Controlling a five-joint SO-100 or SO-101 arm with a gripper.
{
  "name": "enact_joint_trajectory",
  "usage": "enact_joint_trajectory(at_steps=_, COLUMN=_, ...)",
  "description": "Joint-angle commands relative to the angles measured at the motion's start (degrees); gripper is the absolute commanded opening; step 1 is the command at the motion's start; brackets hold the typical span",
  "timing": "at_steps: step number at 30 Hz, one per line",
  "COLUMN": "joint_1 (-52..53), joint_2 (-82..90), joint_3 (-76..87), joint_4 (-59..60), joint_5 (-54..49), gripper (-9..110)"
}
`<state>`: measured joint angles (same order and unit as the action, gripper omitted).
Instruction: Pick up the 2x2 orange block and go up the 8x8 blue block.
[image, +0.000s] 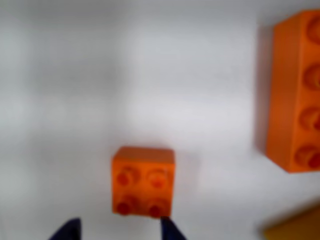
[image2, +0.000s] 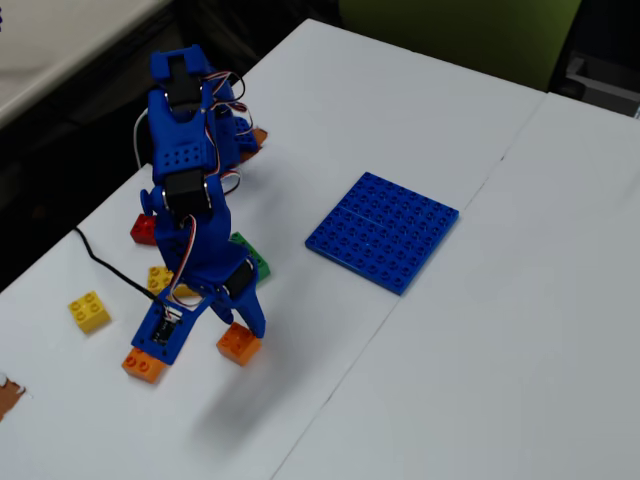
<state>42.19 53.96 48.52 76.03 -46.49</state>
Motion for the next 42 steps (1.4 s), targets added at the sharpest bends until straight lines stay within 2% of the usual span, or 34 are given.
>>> enact_joint_trajectory(at_steps=1, joint_1=1.23, joint_2=0.53, joint_3=-2.81, joint_4=-1.05, joint_5=0.26, gripper=21)
enact_joint_trajectory(at_steps=26, joint_1=3.08, joint_2=-3.96, joint_3=-3.43, joint_4=-4.57, joint_5=-2.29, gripper=23)
enact_joint_trajectory(at_steps=42, joint_1=2.90, joint_2=-6.06, joint_3=-4.57, joint_4=-5.54, joint_5=-2.55, gripper=19)
